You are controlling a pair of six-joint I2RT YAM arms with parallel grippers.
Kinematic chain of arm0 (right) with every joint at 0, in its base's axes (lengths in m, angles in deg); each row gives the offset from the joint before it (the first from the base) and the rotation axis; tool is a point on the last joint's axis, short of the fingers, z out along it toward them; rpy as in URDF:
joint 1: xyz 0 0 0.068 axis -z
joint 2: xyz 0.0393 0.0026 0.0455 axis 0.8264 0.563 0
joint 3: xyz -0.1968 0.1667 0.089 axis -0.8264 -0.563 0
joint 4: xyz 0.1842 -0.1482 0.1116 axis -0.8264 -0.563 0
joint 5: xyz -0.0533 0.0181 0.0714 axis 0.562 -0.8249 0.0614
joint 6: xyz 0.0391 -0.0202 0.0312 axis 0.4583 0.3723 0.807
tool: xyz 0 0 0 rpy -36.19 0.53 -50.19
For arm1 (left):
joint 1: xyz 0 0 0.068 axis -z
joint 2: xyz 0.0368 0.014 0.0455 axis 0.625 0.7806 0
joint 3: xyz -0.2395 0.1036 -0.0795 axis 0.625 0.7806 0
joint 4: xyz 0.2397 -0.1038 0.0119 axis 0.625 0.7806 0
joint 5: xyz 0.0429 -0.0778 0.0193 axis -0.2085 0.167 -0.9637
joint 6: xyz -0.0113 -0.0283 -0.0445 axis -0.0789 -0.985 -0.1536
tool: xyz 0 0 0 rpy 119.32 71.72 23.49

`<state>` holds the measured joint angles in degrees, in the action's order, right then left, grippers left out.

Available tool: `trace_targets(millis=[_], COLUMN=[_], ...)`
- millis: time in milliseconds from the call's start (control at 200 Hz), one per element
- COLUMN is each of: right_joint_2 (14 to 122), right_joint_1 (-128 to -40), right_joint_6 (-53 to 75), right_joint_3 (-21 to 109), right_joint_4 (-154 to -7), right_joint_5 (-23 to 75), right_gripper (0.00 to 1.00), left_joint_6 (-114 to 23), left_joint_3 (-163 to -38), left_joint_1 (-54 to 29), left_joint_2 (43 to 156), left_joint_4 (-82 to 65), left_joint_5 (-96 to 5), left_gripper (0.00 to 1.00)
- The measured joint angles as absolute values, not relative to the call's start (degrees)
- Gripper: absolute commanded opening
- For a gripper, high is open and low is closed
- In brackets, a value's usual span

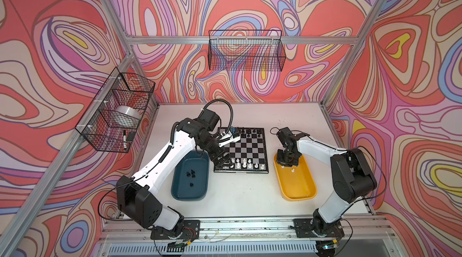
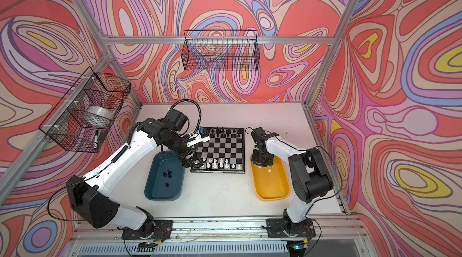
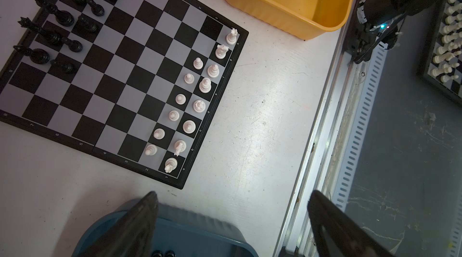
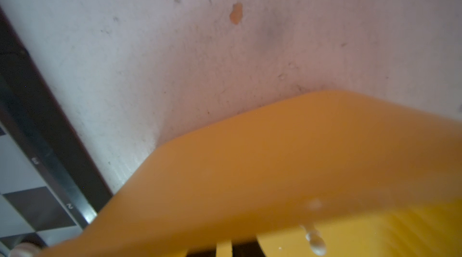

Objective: Set up the chess pieces on the board
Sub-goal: 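Lower the right gripper into the yellow tray and grasp a white pawn, then lift the grasped white pawn up out of the yellow tray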

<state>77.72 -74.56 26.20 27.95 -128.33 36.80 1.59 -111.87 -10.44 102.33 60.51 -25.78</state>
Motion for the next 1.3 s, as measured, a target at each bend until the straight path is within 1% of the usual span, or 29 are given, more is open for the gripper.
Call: trace_targets(millis=[1302], right_joint_2=[76.9], right_joint_1=[-76.6], right_joint_6=[25.3], right_joint_3=[30.6], right_joint_4=[-134.2], right_joint_5=[38.6], right_gripper=[0.10], left_joint_6=[2.1], left_joint_3=[-110.4], left_joint_1=[-10.4], left_joint_2=[101.9], left_joint_4=[60.2], left_joint_5=[-28.4], left_gripper=[0.94])
